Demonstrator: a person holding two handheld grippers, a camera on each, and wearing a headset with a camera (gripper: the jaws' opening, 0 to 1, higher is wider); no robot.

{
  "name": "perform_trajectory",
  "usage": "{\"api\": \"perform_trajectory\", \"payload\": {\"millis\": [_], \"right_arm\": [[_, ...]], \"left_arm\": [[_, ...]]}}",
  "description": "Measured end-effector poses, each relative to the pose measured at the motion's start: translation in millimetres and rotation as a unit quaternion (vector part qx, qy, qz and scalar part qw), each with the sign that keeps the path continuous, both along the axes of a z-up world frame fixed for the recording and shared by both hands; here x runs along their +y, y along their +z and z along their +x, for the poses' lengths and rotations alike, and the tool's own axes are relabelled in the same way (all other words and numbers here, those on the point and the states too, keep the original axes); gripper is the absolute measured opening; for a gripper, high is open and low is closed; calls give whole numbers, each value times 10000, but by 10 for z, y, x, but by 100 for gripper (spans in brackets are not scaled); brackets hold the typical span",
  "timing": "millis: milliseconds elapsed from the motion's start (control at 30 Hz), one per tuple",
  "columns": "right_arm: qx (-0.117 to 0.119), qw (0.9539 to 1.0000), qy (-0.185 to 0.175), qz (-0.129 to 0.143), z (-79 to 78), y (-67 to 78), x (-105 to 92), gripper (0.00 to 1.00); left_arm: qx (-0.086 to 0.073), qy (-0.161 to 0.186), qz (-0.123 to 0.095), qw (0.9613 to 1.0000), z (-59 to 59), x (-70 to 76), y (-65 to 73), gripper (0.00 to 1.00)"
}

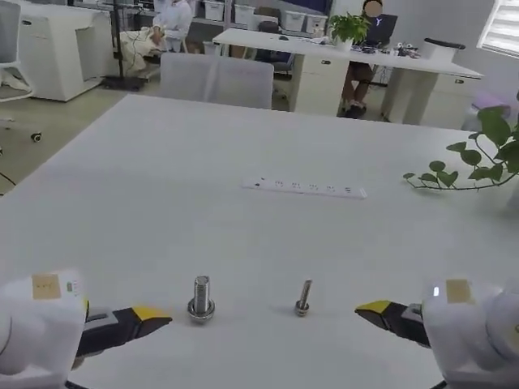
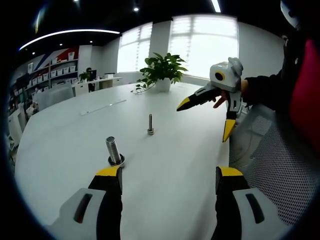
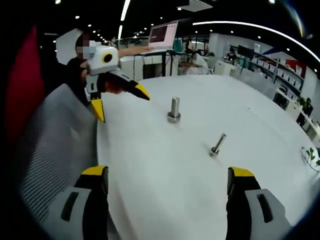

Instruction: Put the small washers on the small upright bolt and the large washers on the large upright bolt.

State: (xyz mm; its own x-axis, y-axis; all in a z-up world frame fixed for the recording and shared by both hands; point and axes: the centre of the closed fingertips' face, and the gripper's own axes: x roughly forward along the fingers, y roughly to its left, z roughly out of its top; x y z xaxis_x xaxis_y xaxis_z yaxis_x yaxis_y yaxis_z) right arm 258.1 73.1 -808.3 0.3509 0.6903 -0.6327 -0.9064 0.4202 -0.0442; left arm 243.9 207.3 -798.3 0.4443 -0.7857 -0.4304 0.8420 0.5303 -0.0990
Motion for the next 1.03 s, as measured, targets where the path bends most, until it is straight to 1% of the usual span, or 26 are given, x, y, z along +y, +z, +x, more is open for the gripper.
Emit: {"api": "perform_trajectory", "payload": {"millis": [100, 167, 367, 500, 633, 767, 1033], "right_arm": [[-19, 9998, -106, 142, -34, 44, 2, 100], [-17, 9996, -165, 217, -50, 44, -4, 100], [100, 9990, -264, 348, -124, -32, 18, 100], [179, 9989, -295, 316, -145, -88, 4, 100], [230, 9986, -338, 345, -152, -96, 3, 100], [241, 9987, -323, 325, -177, -111, 6, 100], [226, 9984, -402, 336, -176, -103, -28, 100]], "left_arm": [[7, 18, -24, 10000, -30, 4, 3, 76], [26, 18, -20, 10000, -48, 4, -6, 76], [60, 62, -69, 9999, -89, 12, -7, 76], [91, 81, -56, 9999, -121, 28, -31, 76], [114, 136, -77, 9998, -131, 50, -35, 76], [131, 162, -83, 9997, -138, 57, -49, 76], [154, 150, -59, 9998, -155, 42, -50, 76]]}}
